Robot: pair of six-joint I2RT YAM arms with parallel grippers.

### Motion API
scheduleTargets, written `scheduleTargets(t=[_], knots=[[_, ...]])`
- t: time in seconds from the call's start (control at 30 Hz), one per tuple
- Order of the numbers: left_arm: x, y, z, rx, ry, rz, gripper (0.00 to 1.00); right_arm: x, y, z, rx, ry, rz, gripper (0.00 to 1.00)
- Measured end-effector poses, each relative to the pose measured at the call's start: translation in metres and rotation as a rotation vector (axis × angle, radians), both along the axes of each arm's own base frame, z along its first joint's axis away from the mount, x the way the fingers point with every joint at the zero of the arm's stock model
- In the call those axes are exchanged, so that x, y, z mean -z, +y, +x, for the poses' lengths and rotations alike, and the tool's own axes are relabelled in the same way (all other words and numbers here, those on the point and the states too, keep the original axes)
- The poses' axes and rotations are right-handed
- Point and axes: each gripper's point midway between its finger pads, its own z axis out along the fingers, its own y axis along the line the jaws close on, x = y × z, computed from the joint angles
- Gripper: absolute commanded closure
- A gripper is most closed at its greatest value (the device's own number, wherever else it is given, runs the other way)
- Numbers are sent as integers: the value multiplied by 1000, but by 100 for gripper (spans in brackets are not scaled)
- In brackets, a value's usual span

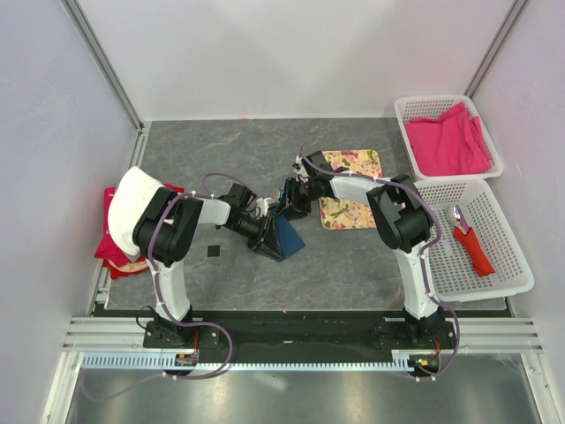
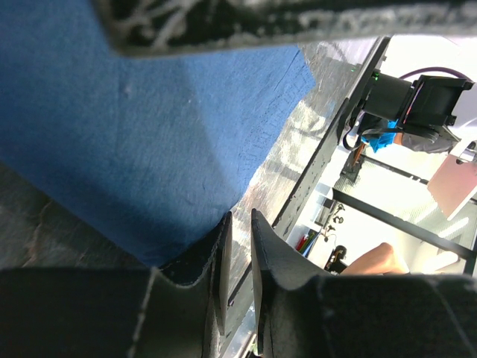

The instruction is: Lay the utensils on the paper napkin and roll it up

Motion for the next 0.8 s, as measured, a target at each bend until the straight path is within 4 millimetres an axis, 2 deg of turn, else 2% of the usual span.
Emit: scheduleTargets(t=[0.07,0.17,0.2,0.27,0.3,0.33,0.47,0.63,0.7,0.77,0.8], knots=[[0,0,0,0,-1,0,76,0,2,1,5,1,8,57],[0,0,0,0,-2,-1,76,2,2,2,11,2,12,67],[0,0,1,0,-3,-2,76,3,2,2,13,3,12,77],[0,0,1,0,-5,-3,76,7,1,3,17,-2,6,85],[0,-1,1,0,-7,-3,76,9,1,2,21,1,2,95],[0,-1,1,0,-8,-3,76,10,1,2,21,3,3,100],[0,-1,2,0,-9,-4,75,11,0,3,16,-2,2,100],[-5,2,4,-20,-26,-25,57,10,2,4,-4,-28,11,100],[-14,6,7,-41,-62,-34,49,9,3,5,-14,-50,21,100],[-31,13,16,-81,-128,-51,44,8,3,5,-26,-75,29,100],[-42,16,22,-97,-167,-65,38,8,4,6,-31,-86,32,100]])
